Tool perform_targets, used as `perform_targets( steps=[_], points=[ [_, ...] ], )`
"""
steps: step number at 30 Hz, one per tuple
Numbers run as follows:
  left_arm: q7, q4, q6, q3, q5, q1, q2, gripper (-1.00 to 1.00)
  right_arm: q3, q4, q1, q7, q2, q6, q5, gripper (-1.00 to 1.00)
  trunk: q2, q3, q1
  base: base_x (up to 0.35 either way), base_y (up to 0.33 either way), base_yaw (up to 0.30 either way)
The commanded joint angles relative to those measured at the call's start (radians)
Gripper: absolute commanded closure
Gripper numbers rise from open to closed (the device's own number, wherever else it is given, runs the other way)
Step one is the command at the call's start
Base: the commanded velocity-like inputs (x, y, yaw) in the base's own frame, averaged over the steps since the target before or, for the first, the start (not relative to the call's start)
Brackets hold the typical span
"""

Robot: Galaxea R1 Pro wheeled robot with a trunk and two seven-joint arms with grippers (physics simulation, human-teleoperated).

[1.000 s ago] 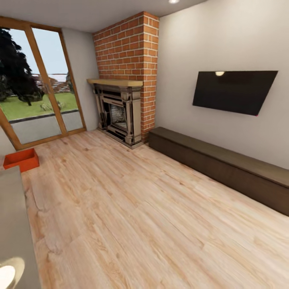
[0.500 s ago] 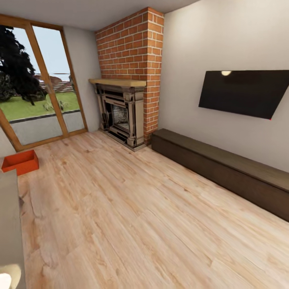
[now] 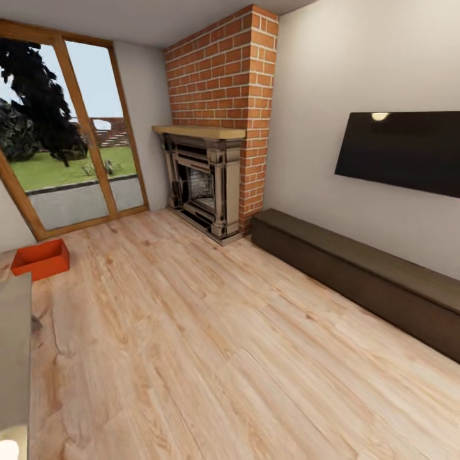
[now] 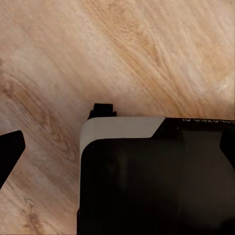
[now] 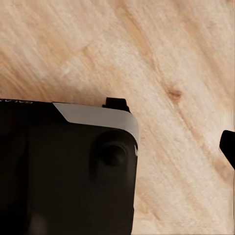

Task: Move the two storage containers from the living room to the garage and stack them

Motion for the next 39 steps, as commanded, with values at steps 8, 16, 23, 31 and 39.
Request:
perform_targets(
  steps=[8, 16, 23, 31, 39],
  points=[
    [0.001, 0.000, 0.002, 0.000, 0.005, -0.001, 0.000, -1.00, 0.008, 0.003, -0.001, -0.001, 0.000, -0.006, -0.010, -1.00, -0.001, -0.001, 0.001, 0.321, 0.000, 0.235],
    [0.001, 0.000, 0.002, 0.000, 0.005, -0.001, 0.000, -1.00, 0.008, 0.003, -0.001, -0.001, 0.000, -0.006, -0.010, -1.00, -0.001, -0.001, 0.001, 0.322, 0.000, 0.134],
    [0.001, 0.000, 0.002, 0.000, 0.005, -0.001, 0.000, -1.00, 0.008, 0.003, -0.001, -0.001, 0.000, -0.007, -0.011, -1.00, -0.001, -0.001, 0.001, 0.321, 0.000, 0.010],
    [0.001, 0.000, 0.002, 0.000, 0.005, -0.001, 0.000, -1.00, 0.008, 0.003, -0.001, -0.002, 0.000, -0.004, -0.011, -1.00, -0.001, -0.001, 0.001, 0.321, 0.000, 0.216],
    [0.001, 0.000, 0.002, 0.000, 0.005, -0.001, 0.000, -1.00, 0.008, 0.003, -0.001, -0.002, 0.000, -0.004, -0.011, -1.00, -0.001, -0.001, 0.001, 0.321, 0.000, 0.266]
  ],
)
